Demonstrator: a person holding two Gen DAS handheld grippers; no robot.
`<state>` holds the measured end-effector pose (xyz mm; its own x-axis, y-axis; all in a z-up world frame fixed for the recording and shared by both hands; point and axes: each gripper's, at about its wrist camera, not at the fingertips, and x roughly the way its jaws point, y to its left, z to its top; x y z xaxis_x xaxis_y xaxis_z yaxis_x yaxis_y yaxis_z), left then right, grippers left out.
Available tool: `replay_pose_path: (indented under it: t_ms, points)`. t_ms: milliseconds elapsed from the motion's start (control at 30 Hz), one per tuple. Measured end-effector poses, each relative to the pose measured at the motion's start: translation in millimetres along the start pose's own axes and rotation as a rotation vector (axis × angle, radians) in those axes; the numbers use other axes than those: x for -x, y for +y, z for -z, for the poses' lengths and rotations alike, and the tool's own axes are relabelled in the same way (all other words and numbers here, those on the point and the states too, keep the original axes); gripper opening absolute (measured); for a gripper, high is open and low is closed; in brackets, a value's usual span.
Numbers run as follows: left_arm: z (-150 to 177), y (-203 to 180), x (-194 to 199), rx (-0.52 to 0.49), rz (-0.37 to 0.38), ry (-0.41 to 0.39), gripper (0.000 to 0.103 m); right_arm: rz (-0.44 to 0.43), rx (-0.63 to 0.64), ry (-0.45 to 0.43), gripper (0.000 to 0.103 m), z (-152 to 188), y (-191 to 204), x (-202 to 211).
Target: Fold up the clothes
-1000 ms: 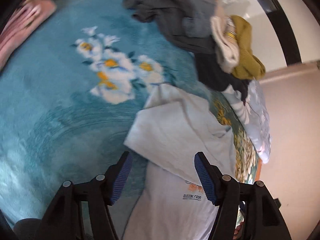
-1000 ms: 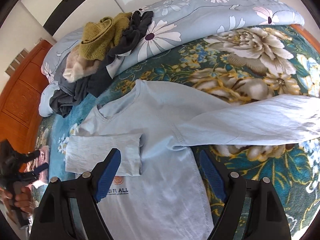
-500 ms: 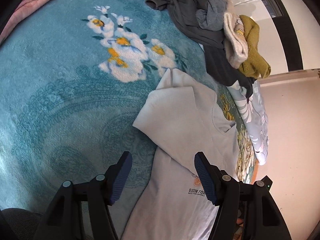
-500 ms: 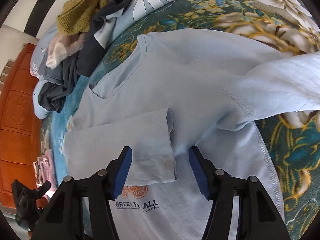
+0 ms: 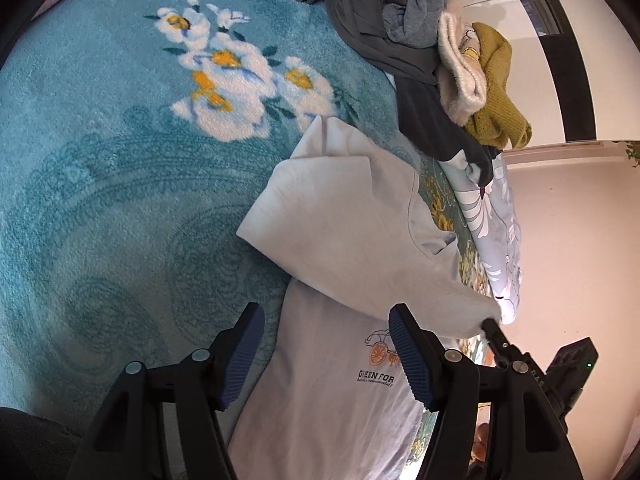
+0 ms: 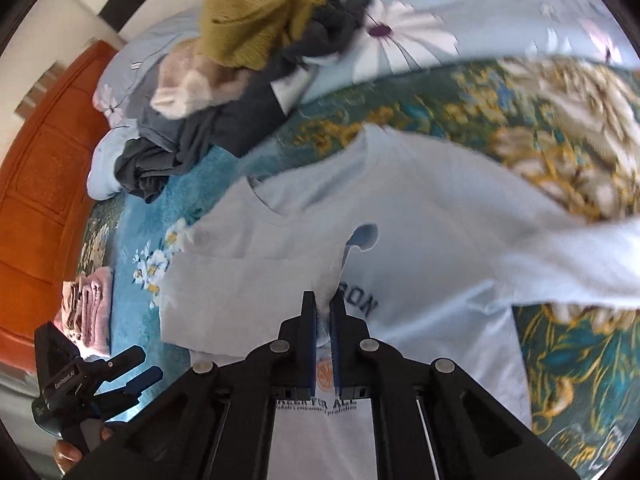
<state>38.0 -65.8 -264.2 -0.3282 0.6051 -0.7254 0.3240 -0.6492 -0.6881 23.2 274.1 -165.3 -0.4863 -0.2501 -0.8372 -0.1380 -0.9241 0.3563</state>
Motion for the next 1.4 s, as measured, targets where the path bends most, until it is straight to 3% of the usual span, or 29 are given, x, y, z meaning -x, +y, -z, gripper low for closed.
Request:
replay_pose_path:
  t_ms: [167, 267, 467, 533, 633, 733, 933, 1033, 1167, 1267, 1400]
  points:
    - [-8, -12, 6, -0.005, 0.067, -0.02, 0.069, 0.029, 0.088, -0.159, 0.005, -38, 11, 41]
    - [-13, -24, 3, -0.016, 0.102, -0.015, 0.069, 0.121, 0.095, -0.176, 0.005, -52, -7, 47]
    - [-22, -57, -33, -0.084, 0.1, 0.052, 0.069, 0.274, 0.005, 0.025, 0.005, -35, -77, -15]
    - [-25, -63, -50, -0.114, 0.064, 0.091, 0.069, 0.312, -0.026, 0.09, 0.005, -27, -96, -35]
    - [-31, -54, -60, -0.118, -0.016, 0.091, 0.069, 0.32, -0.083, 0.122, 0.006, -18, -111, -45]
    - [-35, -39, -65, -0.048, -0.009, 0.094, 0.069, 0.32, -0.124, 0.144, 0.006, -19, -119, -51]
    - [-33, -33, -64, -0.058, -0.012, 0.125, 0.069, 0.353, -0.092, 0.173, 0.008, -19, -112, -58]
    - [-35, -31, -53, -0.057, 0.008, 0.108, 0.069, 0.23, -0.116, 0.126, 0.013, -25, -117, -34]
    - [-34, -25, -34, -0.023, 0.063, 0.072, 0.069, 0.121, -0.206, -0.012, 0.039, -20, -151, 32]
    - [-30, -22, -25, -0.004, 0.08, 0.048, 0.069, 0.16, -0.363, -0.092, 0.041, -6, -209, 72]
    - [-25, -17, -12, 0.021, 0.104, 0.016, 0.069, 0.315, -0.667, -0.162, 0.041, 41, -309, 113]
